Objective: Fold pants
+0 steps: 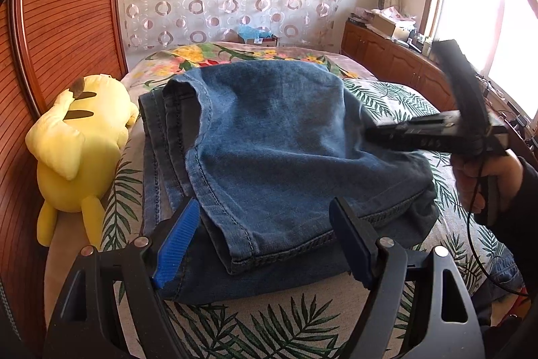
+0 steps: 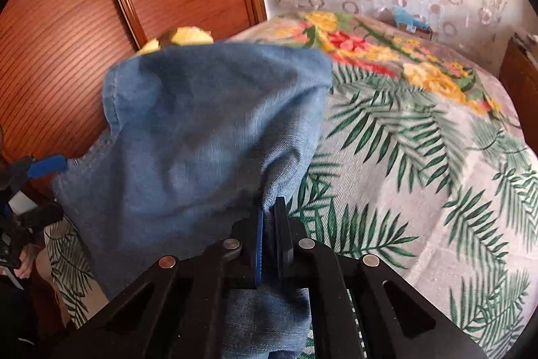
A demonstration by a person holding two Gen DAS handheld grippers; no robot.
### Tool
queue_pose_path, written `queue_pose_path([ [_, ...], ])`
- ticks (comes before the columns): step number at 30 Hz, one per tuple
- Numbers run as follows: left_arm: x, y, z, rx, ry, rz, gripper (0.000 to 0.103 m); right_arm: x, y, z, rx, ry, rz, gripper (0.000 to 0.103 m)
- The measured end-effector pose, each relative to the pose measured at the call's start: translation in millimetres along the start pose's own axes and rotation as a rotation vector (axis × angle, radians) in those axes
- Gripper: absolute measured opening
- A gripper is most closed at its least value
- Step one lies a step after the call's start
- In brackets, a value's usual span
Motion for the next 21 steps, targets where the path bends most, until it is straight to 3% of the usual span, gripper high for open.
queue_pose_path([
  [8, -14, -17, 1, 0.0, 0.002, 0.046, 0.08, -13, -78, -4, 0.026, 0.003, 0.145, 0.004],
  [11, -19, -21, 3, 0.004, 0.005, 0.063, 0.08, -8, -116, 0, 0.011, 0.02, 0.188, 0.004],
  [13, -21, -21, 6, 0.005, 0.007, 0.066, 0.08, 1, -138, 7, 0.053, 0.005, 0.211, 0.004],
  [16, -22, -20, 11, 0.016, 0.015, 0.067, 0.08, 25, -155, 33, 0.103, 0.05, 0.2, 0.005],
  [21, -20, -9, 27, 0.031, 0.044, 0.047, 0.08, 89, -145, 74, 0.184, 0.103, 0.084, 0.005],
])
Point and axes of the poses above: each gripper's, at about its wrist camera, not at the fingertips, and y roughly the way its jaws point, z to its right, x to its underside, the point moved 5 cm from there along y, roughly the way its jaws point, and after that the axes turned 10 degrees about -y, right-handed, at the moved point
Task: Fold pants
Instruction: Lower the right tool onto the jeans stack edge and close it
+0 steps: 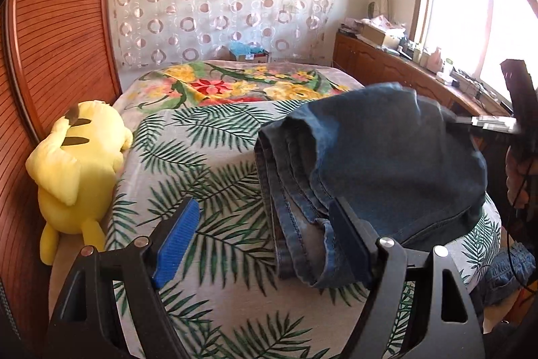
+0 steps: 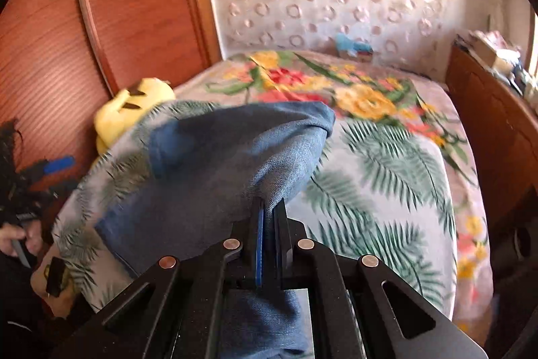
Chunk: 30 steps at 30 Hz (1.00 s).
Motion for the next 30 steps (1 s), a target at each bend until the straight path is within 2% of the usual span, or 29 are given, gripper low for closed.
queue_pose_path([
  [3, 1, 9, 11, 0.013, 0.011, -0.016, 0.08, 30, 11, 15, -0.001, 0.037, -0.034, 0.005],
  [7, 3, 15, 32, 0.034, 0.034, -0.027, 0.08, 49, 24, 24, 0.003, 0.069, -0.047, 0.006],
  [9, 4, 17, 44, 0.049, 0.048, -0.032, 0.08, 54, 28, 26, 0.014, 0.074, -0.055, 0.012],
  [14, 4, 24, 72, 0.069, 0.094, -0.045, 0.08, 67, 30, 18, 0.041, 0.076, -0.059, 0.04],
  [22, 11, 33, 99, 0.096, 0.124, -0.075, 0.08, 81, 8, -4, 0.033, 0.09, -0.043, 0.045],
  [28, 29, 47, 119, 0.1, 0.159, -0.112, 0.08, 91, 6, 0, 0.046, 0.133, -0.042, 0.058],
  [30, 35, 52, 119, 0.096, 0.158, -0.131, 0.08, 94, 9, -1, 0.047, 0.146, -0.05, 0.058],
])
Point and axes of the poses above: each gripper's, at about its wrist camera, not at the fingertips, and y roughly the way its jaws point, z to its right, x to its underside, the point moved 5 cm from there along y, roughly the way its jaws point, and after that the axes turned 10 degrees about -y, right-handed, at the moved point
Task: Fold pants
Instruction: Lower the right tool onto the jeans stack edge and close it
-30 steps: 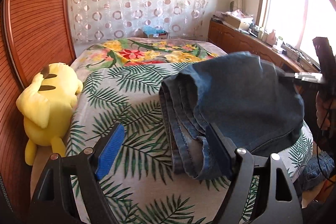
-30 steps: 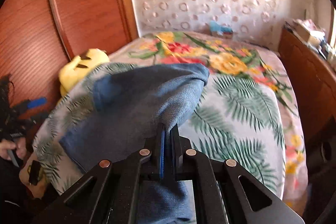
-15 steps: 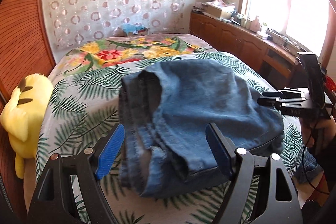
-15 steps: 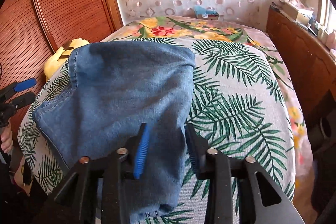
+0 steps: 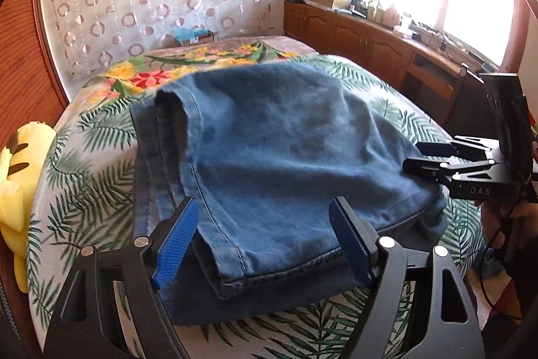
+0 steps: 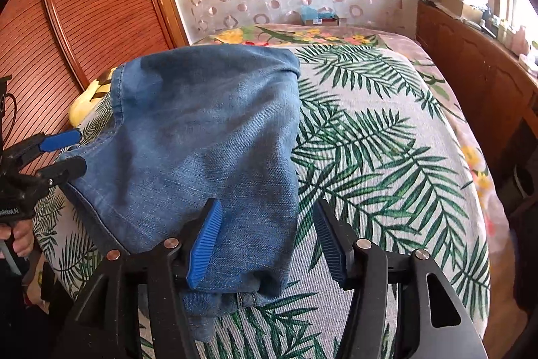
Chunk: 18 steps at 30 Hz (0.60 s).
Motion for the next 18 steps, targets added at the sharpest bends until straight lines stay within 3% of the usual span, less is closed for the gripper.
queue_pose_path([
  [6, 11, 11, -6, -0.015, -0.01, -0.027, 0.08, 3, 2, -2, -0.003, 0.008, 0.007, 0.058],
  [18, 19, 13, -4, -0.05, 0.014, -0.006, 0.08, 11, 6, -2, 0.007, -0.002, 0.041, 0.058],
])
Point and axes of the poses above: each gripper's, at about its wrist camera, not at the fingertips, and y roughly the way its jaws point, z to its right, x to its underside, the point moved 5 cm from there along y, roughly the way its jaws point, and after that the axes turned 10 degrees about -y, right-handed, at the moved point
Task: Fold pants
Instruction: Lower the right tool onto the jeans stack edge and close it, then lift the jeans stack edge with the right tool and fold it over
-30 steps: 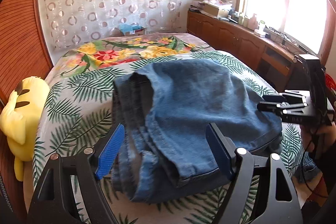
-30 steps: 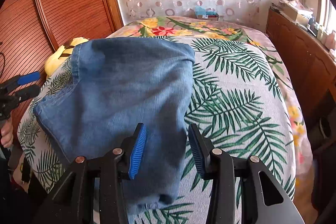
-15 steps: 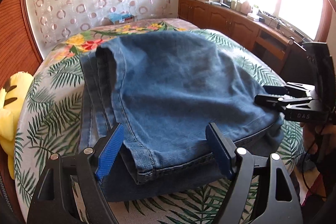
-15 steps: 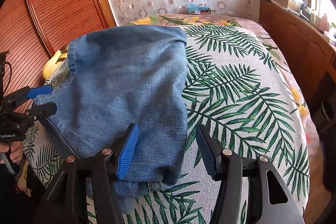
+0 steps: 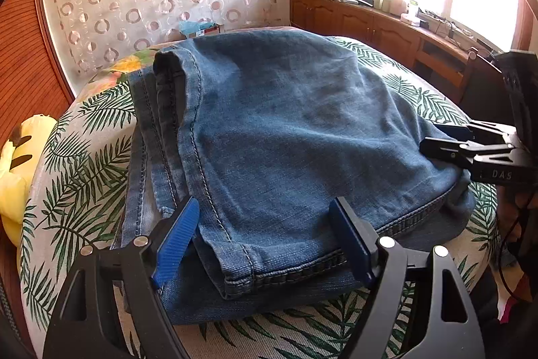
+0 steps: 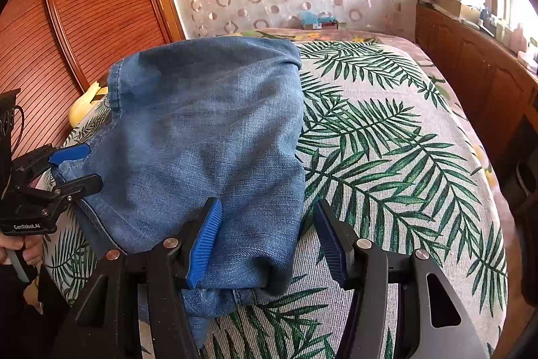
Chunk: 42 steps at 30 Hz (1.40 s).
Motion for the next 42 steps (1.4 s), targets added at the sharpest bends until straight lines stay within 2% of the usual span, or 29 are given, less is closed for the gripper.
queue_pose_path([
  [3, -3, -6, 4, 0.002, -0.014, 0.008, 0.08, 2, 0, 2, -0.002, 0.002, 0.006, 0.058],
  [10, -11, -27, 28, 0.061, 0.011, 0.06, 0.08, 3, 0, 1, -0.003, -0.002, 0.012, 0.058],
  [13, -10, -19, 38, 0.083, 0.023, 0.036, 0.08, 4, 0, 1, -0.003, 0.0, 0.013, 0.058],
  [16, -3, -6, 44, 0.068, 0.043, 0.0, 0.08, 4, 0, 1, -0.004, 0.0, 0.013, 0.058],
  [18, 3, 3, 43, 0.046, 0.054, -0.02, 0.08, 3, 0, 0, -0.019, -0.002, 0.013, 0.051],
  [19, 5, 4, 43, 0.046, 0.054, -0.025, 0.08, 3, 0, -1, -0.028, -0.006, 0.014, 0.044],
  [20, 6, 5, 42, 0.048, 0.052, -0.027, 0.08, 3, 0, -3, -0.045, -0.007, 0.014, 0.033],
  [22, 6, 6, 41, 0.051, 0.049, -0.028, 0.08, 1, 1, -6, -0.071, 0.004, 0.008, 0.027],
  [23, 6, 5, 41, 0.054, 0.048, -0.028, 0.08, 0, 0, -8, -0.069, -0.004, 0.006, 0.02],
  [26, 7, 5, 39, 0.061, 0.043, -0.03, 0.08, -7, -5, -12, -0.059, -0.017, 0.017, 0.012],
  [30, 5, -2, 35, 0.077, 0.019, -0.021, 0.08, -24, -22, -13, -0.08, -0.004, 0.08, 0.008],
  [35, -2, -26, 15, 0.067, -0.012, 0.031, 0.08, -51, -40, -22, -0.105, -0.016, 0.143, 0.007],
  [42, -3, -58, -40, 0.007, -0.083, 0.084, 0.08, -91, -42, -57, -0.152, -0.067, 0.187, 0.006],
])
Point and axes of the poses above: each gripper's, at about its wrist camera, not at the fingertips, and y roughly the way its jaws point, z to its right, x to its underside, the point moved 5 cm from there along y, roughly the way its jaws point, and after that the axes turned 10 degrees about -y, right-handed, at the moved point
